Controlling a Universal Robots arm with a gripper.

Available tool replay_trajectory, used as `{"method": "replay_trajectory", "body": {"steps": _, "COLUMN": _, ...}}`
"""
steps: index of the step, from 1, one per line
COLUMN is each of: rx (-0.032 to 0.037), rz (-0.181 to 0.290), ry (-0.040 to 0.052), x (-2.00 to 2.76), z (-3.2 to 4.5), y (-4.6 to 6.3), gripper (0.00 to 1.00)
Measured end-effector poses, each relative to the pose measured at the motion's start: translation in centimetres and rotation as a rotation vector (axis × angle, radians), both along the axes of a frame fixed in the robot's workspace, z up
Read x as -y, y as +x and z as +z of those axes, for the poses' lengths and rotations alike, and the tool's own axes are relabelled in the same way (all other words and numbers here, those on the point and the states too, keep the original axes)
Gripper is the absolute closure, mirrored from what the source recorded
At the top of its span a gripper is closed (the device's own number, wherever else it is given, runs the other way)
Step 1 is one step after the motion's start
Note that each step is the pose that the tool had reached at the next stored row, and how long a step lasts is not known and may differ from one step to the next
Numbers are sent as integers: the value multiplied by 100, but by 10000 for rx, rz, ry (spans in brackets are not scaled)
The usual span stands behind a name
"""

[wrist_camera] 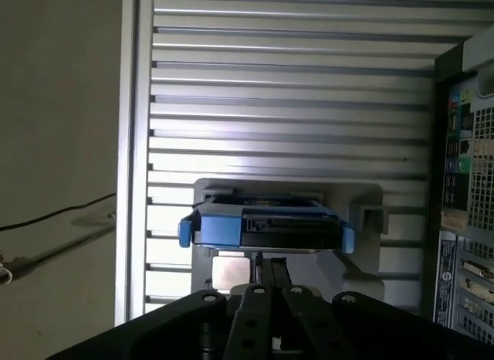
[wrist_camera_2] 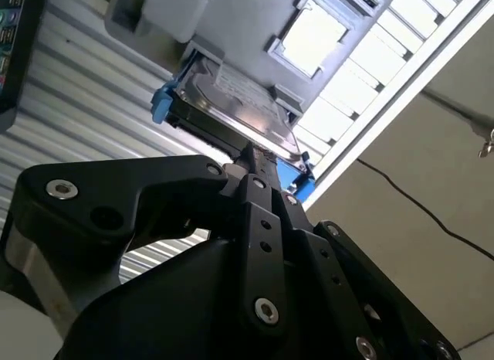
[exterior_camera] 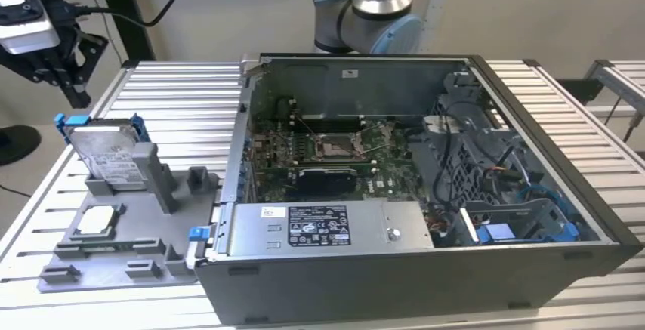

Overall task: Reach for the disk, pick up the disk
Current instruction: 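Reach for the disk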

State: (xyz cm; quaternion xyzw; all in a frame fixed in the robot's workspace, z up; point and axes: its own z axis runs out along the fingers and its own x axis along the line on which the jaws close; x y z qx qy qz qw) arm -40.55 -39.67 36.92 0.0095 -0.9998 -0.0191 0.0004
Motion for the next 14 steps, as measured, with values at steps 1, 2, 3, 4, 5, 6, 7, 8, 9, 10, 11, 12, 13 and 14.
{"method": "replay_trajectory", "body": {"steps": 1, "rx": -1, "rz": 1, "ry": 0, "x": -3, "z": 0, "y": -13, "gripper": 100}}
{"method": "replay_trajectory", "body": {"steps": 2, "rx": -1, "rz": 0, "ry": -1, "x": -6, "z": -1, "y": -25, "gripper": 100}}
{"method": "replay_trajectory", "body": {"steps": 3, "rx": -1, "rz": 0, "ry": 0, "x": -10, "z": -2, "y": -39, "gripper": 100}}
{"method": "replay_trajectory", "body": {"steps": 4, "rx": 0, "rz": 1, "ry": 0, "x": -14, "z": -2, "y": -51, "gripper": 100}}
{"method": "replay_trajectory", "body": {"steps": 5, "rx": 0, "rz": 0, "ry": 0, "x": -20, "z": -3, "y": -64, "gripper": 100}}
{"method": "replay_trajectory", "body": {"steps": 6, "rx": 1, "rz": 1, "ry": 0, "x": -28, "z": -4, "y": -76, "gripper": 100}}
{"method": "replay_trajectory", "body": {"steps": 7, "rx": 1, "rz": 1, "ry": 1, "x": -37, "z": -5, "y": -89, "gripper": 100}}
{"method": "replay_trajectory", "body": {"steps": 8, "rx": 0, "rz": 0, "ry": 0, "x": -48, "z": -6, "y": -101, "gripper": 100}}
{"method": "replay_trajectory", "body": {"steps": 9, "rx": 0, "rz": 0, "ry": 0, "x": -58, "z": -7, "y": -112, "gripper": 100}}
{"method": "replay_trajectory", "body": {"steps": 10, "rx": -1, "rz": 0, "ry": 0, "x": -70, "z": -7, "y": -124, "gripper": 100}}
{"method": "replay_trajectory", "body": {"steps": 11, "rx": -1, "rz": 0, "ry": 0, "x": -83, "z": -9, "y": -135, "gripper": 100}}
{"method": "replay_trajectory", "body": {"steps": 12, "rx": 0, "rz": 0, "ry": 0, "x": -96, "z": -10, "y": -146, "gripper": 100}}
{"method": "replay_trajectory", "body": {"steps": 13, "rx": 0, "rz": 0, "ry": 0, "x": -107, "z": -11, "y": -155, "gripper": 100}}
{"method": "replay_trajectory", "body": {"steps": 14, "rx": 0, "rz": 1, "ry": -1, "x": -119, "z": -12, "y": -161, "gripper": 100}}
